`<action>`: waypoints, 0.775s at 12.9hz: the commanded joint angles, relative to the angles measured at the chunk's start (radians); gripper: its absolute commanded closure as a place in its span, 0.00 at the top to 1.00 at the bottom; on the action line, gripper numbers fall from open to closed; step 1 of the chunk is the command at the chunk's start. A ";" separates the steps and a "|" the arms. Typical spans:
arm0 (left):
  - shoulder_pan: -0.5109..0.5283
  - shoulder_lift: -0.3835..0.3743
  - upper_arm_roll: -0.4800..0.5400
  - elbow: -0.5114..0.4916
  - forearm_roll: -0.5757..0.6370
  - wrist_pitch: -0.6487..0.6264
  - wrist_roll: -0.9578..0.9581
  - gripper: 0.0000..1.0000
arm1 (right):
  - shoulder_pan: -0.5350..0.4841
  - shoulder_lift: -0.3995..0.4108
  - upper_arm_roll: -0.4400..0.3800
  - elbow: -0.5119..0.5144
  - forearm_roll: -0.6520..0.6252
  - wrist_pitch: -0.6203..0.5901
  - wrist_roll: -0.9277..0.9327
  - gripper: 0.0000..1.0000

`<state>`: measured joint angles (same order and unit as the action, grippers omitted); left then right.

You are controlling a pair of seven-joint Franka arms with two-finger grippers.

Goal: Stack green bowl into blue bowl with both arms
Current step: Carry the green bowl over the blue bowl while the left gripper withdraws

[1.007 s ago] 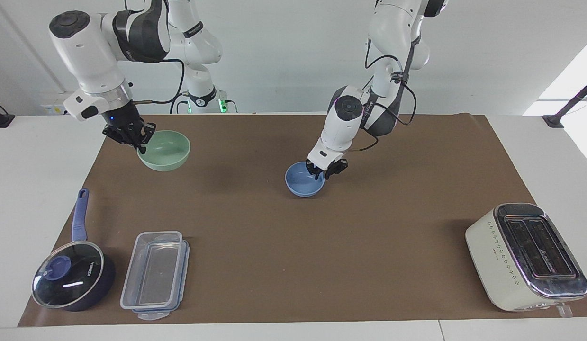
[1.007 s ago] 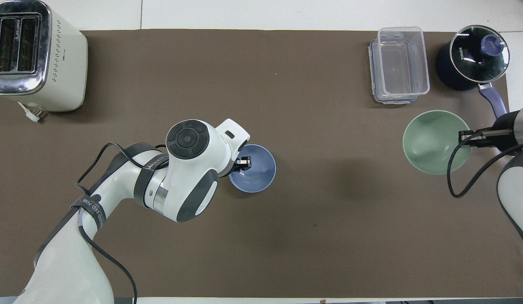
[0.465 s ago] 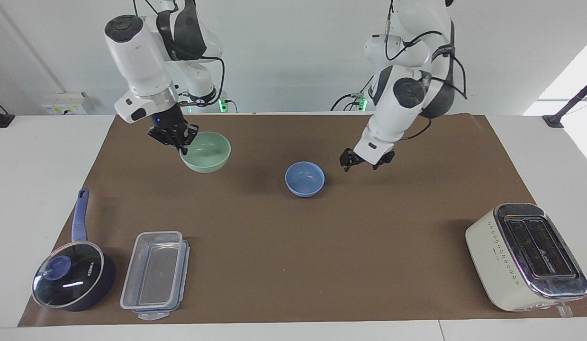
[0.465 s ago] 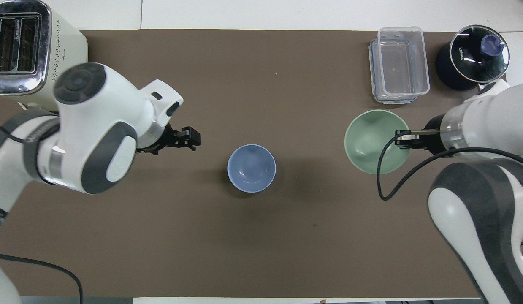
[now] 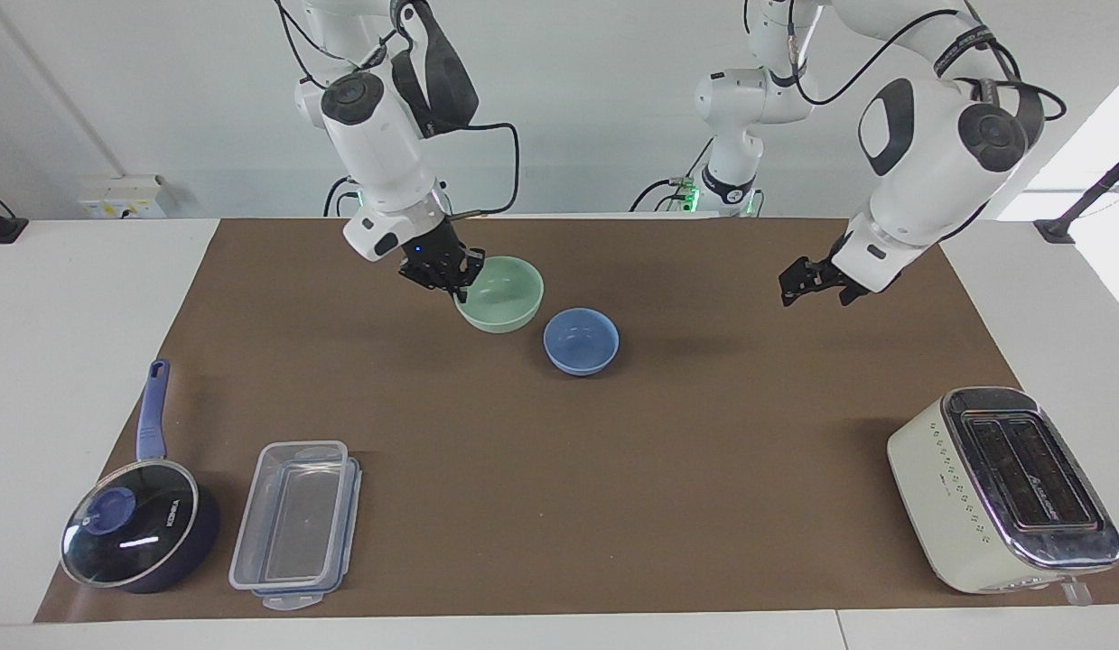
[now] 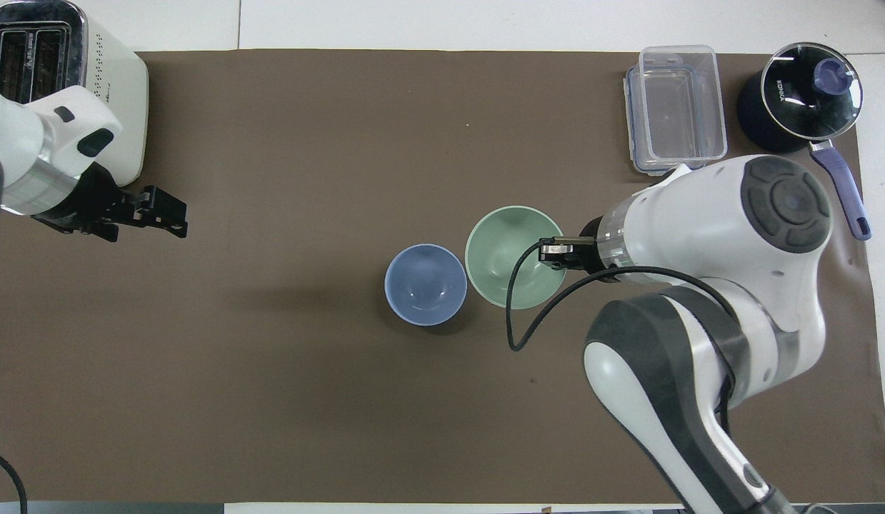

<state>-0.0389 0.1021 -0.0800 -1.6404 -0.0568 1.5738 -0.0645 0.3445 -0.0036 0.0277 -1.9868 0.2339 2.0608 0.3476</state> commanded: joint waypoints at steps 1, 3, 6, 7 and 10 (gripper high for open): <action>0.010 -0.025 -0.007 0.079 0.061 -0.134 0.018 1.00 | 0.083 0.033 -0.005 -0.078 0.033 0.158 0.014 0.00; 0.010 -0.039 -0.006 0.103 0.063 -0.188 0.018 1.00 | 0.131 0.071 -0.005 -0.093 0.035 0.250 0.016 0.00; 0.014 -0.084 -0.007 0.087 0.054 -0.178 0.012 1.00 | 0.136 0.073 -0.003 -0.136 0.035 0.314 0.010 0.00; 0.014 -0.087 -0.007 0.085 0.054 -0.173 0.012 1.00 | 0.155 0.097 -0.002 -0.138 0.036 0.329 0.014 0.00; 0.013 -0.096 -0.007 0.068 0.055 -0.164 0.020 1.00 | 0.200 0.141 -0.002 -0.138 0.056 0.412 0.031 0.00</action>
<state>-0.0298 0.0270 -0.0836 -1.5489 -0.0188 1.4123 -0.0543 0.5215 0.1109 0.0276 -2.1186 0.2568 2.4135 0.3638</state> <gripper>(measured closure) 0.000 0.952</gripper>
